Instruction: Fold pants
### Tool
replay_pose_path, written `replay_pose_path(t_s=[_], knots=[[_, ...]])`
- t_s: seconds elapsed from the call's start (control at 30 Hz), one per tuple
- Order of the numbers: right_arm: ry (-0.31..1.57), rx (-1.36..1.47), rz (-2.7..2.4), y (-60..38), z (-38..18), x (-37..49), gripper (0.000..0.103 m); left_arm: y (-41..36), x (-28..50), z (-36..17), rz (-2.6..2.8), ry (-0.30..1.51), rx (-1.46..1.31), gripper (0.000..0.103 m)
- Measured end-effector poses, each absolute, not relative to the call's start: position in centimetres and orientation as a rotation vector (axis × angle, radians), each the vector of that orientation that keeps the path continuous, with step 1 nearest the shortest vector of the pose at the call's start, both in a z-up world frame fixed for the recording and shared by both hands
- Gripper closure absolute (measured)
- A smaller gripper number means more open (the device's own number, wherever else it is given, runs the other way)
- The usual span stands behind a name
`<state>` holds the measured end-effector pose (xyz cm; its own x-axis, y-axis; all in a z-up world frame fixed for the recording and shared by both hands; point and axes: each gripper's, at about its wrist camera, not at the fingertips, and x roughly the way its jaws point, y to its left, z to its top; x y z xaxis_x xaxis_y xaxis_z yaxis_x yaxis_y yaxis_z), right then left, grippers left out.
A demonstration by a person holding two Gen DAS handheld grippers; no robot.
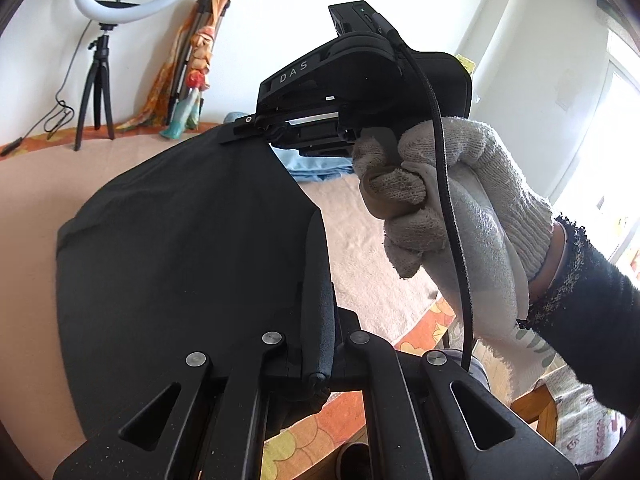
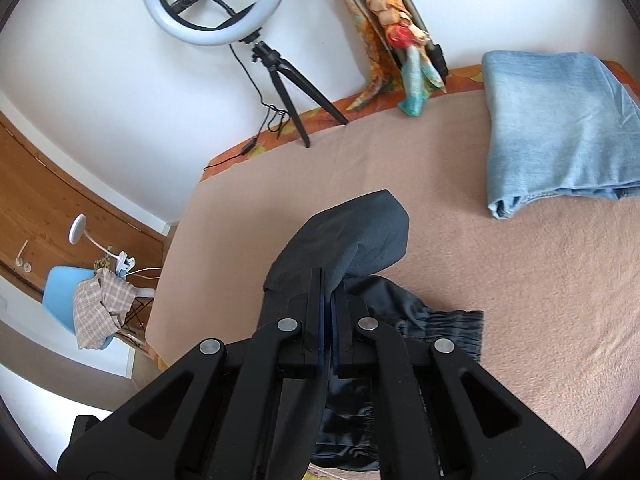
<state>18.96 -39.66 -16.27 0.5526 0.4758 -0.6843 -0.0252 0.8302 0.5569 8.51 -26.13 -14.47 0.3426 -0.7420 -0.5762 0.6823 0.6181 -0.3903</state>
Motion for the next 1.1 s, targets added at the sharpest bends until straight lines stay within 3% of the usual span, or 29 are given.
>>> replay_pose_path(t_s=[0.5, 0.7, 0.93, 1.1], knots=[[1.058, 0.53, 0.201, -44.4, -23.5, 20.2, 0.1, -31.3, 9.8, -18.2, -0.951, 0.905, -0.023, 0.099], [1.067, 0.522, 0.191, -44.2, -24.6, 20.5, 0.1, -31.6, 8.3, -18.4, -0.984, 0.917, 0.029, 0.087], [1.06, 0.509, 0.186, -44.3, -24.5, 20.1, 0.1, -28.7, 7.7, -16.9, -0.964, 0.9, 0.005, 0.086], [1.055, 0.482, 0.171, -44.4, -24.1, 19.5, 0.1, -25.7, 7.3, -16.1, -0.949, 0.907, 0.018, 0.069]])
